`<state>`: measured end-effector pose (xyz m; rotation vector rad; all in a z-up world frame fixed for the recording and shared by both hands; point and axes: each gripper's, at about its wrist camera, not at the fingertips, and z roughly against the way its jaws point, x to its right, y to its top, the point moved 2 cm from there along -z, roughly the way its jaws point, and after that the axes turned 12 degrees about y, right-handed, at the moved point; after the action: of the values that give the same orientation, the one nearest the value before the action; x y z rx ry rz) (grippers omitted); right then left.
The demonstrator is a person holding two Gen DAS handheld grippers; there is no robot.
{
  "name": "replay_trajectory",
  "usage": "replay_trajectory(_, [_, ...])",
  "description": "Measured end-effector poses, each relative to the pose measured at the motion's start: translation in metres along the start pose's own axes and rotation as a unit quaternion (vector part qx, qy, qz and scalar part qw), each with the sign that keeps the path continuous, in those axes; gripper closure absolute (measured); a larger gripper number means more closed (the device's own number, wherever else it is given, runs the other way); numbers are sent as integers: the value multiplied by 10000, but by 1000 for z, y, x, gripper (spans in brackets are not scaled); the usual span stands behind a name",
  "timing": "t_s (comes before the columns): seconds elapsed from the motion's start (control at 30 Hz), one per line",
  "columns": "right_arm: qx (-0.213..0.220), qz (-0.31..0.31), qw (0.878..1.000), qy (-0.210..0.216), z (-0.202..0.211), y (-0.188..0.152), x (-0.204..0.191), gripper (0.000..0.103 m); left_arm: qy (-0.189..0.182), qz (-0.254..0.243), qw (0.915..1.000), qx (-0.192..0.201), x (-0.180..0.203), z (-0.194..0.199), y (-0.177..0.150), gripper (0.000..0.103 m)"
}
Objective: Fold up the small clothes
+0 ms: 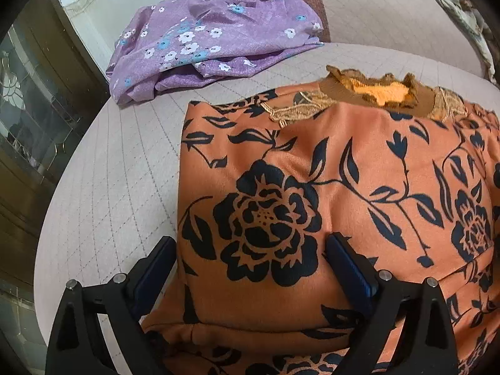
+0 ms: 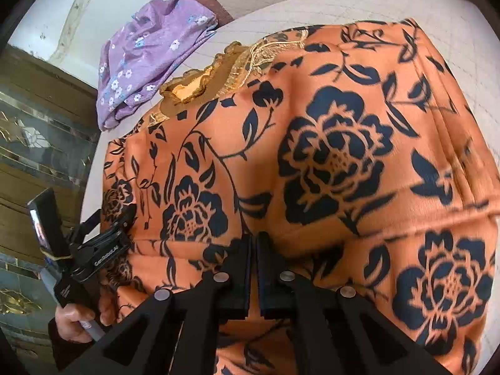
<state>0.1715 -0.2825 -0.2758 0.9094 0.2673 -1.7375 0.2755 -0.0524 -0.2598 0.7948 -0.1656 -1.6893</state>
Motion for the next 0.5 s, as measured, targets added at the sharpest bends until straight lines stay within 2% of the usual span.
replay_trajectory(0.13, [-148,29,9995,262,14,12,3,99,-287,275,9992,-53,-12,3,9,7])
replay_trajectory(0.17, [11,55,9997,244,25,18,4,95,-288,385,9988,36,-17,5,12,7])
replay_trajectory(0.27, [951,189,9953,7,70,39,12,94,-49,620,9977,277,-29,9,20,7])
replay_trajectory(0.33, [1349,-64,9904,-302,88,49,34,94,153,615,9978,183,-32,2,22,7])
replay_trajectory(0.4, [1334,-453,9889,-480,88,53,57,94,309,517,9981,-87,-28,-12,19,6])
replay_trajectory(0.47, [981,-898,9880,-779,74,54,83,96,364,546,9978,-8,-27,-12,18,6])
replay_trajectory(0.5, [945,-1016,9881,-666,69,55,90,96,409,460,9981,20,-25,-10,19,7])
